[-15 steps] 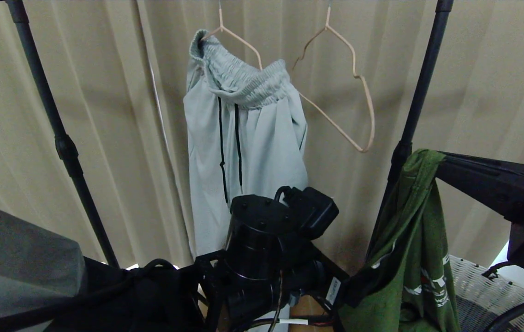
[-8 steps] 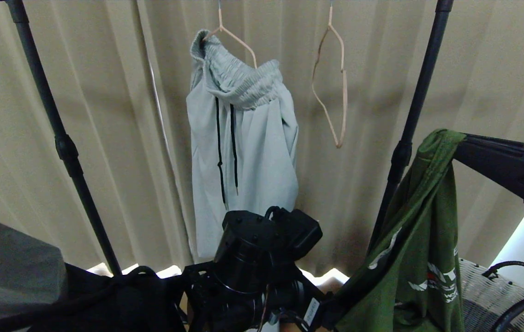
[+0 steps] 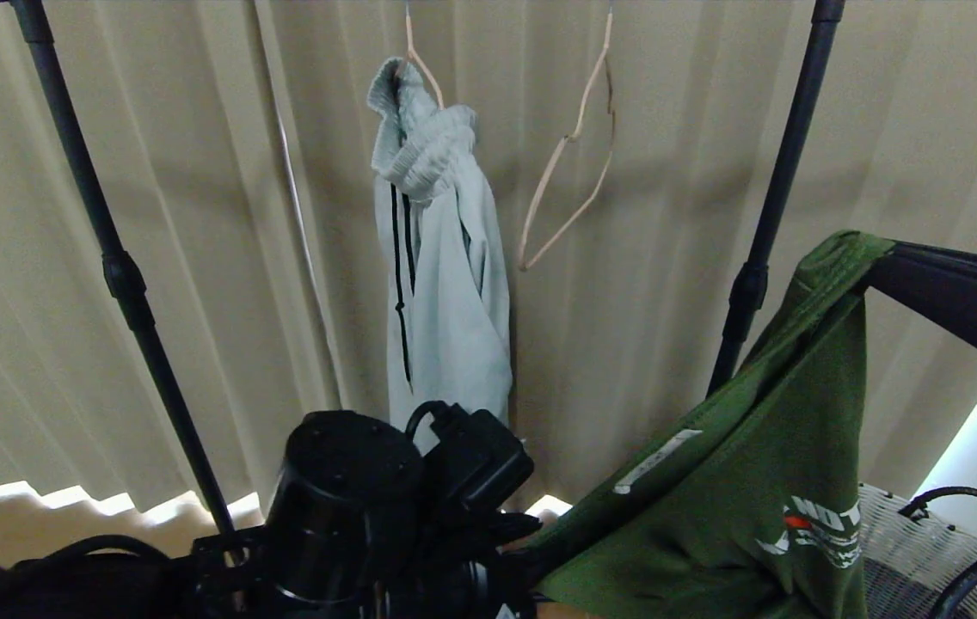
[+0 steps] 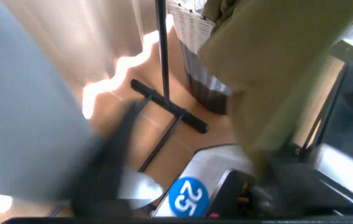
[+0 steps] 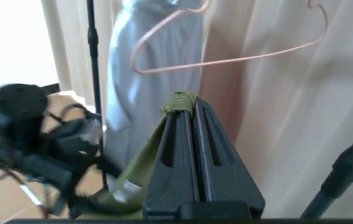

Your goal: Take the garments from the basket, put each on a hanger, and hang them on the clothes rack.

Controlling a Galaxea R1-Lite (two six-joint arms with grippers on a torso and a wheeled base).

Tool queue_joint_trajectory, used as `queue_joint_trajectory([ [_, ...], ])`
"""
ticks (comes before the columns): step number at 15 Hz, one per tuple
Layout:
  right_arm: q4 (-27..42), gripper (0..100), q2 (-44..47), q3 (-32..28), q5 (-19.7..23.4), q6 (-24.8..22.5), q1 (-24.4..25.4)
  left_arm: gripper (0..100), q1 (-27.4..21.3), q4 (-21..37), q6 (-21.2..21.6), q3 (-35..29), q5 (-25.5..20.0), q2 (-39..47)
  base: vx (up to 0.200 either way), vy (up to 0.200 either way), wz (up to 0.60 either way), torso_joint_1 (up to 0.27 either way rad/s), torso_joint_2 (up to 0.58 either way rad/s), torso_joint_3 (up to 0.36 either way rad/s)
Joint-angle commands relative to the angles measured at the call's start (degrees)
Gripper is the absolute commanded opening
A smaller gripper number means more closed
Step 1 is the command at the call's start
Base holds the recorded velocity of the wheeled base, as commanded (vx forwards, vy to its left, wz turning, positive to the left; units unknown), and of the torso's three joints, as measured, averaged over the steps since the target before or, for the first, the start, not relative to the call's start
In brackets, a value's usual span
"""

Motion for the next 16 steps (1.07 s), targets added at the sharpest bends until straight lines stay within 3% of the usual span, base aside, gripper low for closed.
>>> queue_joint_trajectory([
  [1,-0.03,0,0.15,0.36,0.15,0.02,-2.72,0,-0.35,-0.29,2.41,8.02,-0.1,-11.25,0.0,0.0,0.0,0.0,0.0,0.0],
  [3,-0.03,0,0.24,0.36,0.24,0.02,-2.9,0,0.0,-0.21,2.06,8.63,-0.01,-17.05,0.0,0.0,0.0,0.0,0.0,0.0],
  [6,-0.38,0,0.5,0.01,0.24,0.02,-2.9,0,2.37,0.67,2.32,3.19,1.39,-22.5,0.0,0.0,0.0,0.0,0.0,0.0],
  [9,-0.91,0,0.41,-0.43,0.24,0.02,-2.9,0,5.45,6.65,2.41,-8.06,5.26,-23.2,0.0,0.0,0.0,0.0,0.0,0.0],
  [12,-0.91,0,0.32,-1.92,0.06,0.02,-2.9,0,6.68,14.21,2.41,-19.14,6.05,-23.03,0.0,0.0,0.0,0.0,0.0,0.0],
  [14,-0.82,0,0.32,-2.36,0.06,0.02,-2.98,0,7.12,17.46,2.41,-22.3,6.67,-22.76,0.0,0.0,0.0,0.0,0.0,0.0],
  [16,-0.82,0,1.2,-1.92,-0.2,-0.15,-3.07,0,7.74,34.07,2.41,-28.02,9.48,-22.59,0.0,0.0,0.0,0.0,0.0,0.0],
])
